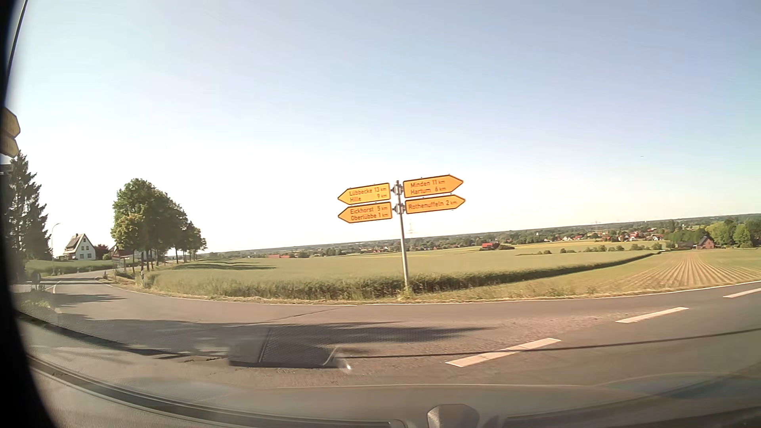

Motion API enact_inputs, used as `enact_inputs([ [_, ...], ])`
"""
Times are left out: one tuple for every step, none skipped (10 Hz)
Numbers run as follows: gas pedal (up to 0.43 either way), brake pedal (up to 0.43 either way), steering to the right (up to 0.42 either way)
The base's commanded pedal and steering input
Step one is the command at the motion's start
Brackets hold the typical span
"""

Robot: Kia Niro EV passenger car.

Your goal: Follow the waypoints while adhering to traffic rules and regulations

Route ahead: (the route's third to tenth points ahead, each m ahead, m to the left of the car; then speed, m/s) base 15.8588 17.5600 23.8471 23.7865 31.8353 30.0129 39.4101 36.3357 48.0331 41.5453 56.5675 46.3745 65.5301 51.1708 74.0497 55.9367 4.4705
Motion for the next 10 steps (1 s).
enact_inputs([
  [0.268, 0.006, -0.41],
  [0.268, 0.006, -0.403],
  [0.268, 0.006, -0.392],
  [0.28, 0.006, -0.378],
  [0.28, 0.006, -0.368],
  [0.287, 0.006, -0.356],
  [0.287, 0.006, -0.338],
  [0.287, 0.006, -0.324],
  [0.287, 0.006, -0.305],
  [0.287, 0.006, -0.286],
])
